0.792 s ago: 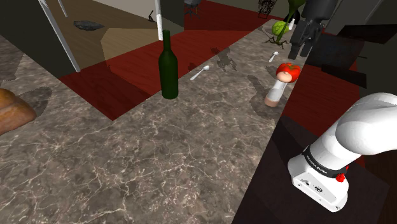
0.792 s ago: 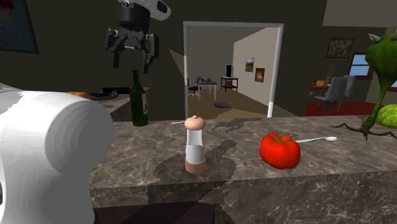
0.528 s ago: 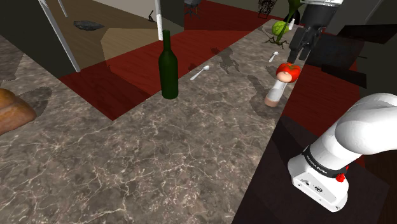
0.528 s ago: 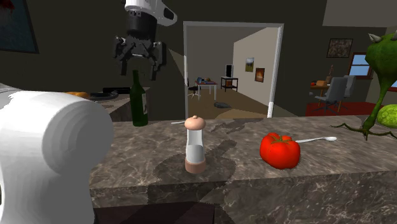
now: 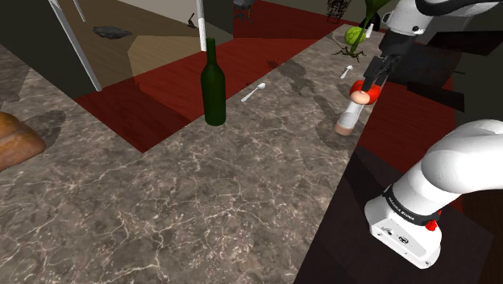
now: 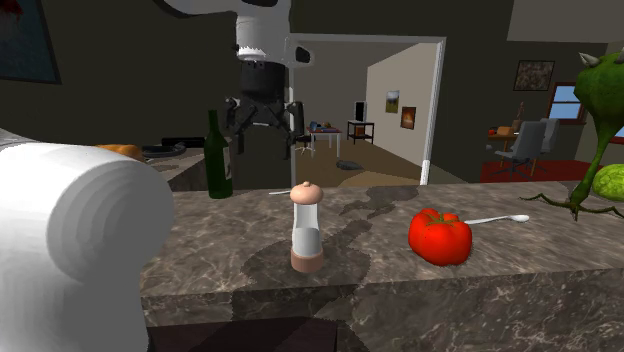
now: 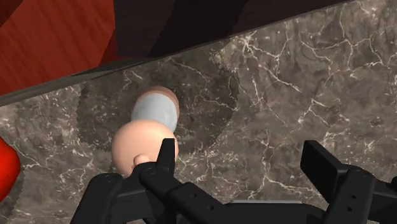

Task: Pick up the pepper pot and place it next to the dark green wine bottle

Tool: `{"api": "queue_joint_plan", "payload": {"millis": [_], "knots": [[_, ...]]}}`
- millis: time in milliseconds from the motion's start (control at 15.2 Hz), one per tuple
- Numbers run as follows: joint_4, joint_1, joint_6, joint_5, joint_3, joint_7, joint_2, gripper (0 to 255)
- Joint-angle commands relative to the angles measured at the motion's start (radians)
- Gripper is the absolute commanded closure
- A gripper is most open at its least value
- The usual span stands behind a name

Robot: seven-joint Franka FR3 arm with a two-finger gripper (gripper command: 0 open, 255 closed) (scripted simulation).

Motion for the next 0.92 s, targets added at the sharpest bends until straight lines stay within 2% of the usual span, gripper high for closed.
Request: {"api": "queue_joint_plan", "payload": {"millis": [0,330,858], "knots": [[-0.025,-0.021,0.081,-0.038,-0.036,-0.034,0.02,0],[-0.072,-0.064,0.294,-0.117,-0.128,-0.109,0.103,0],[-0.138,-0.063,0.422,-0.13,-0.152,-0.109,0.165,0]]}}
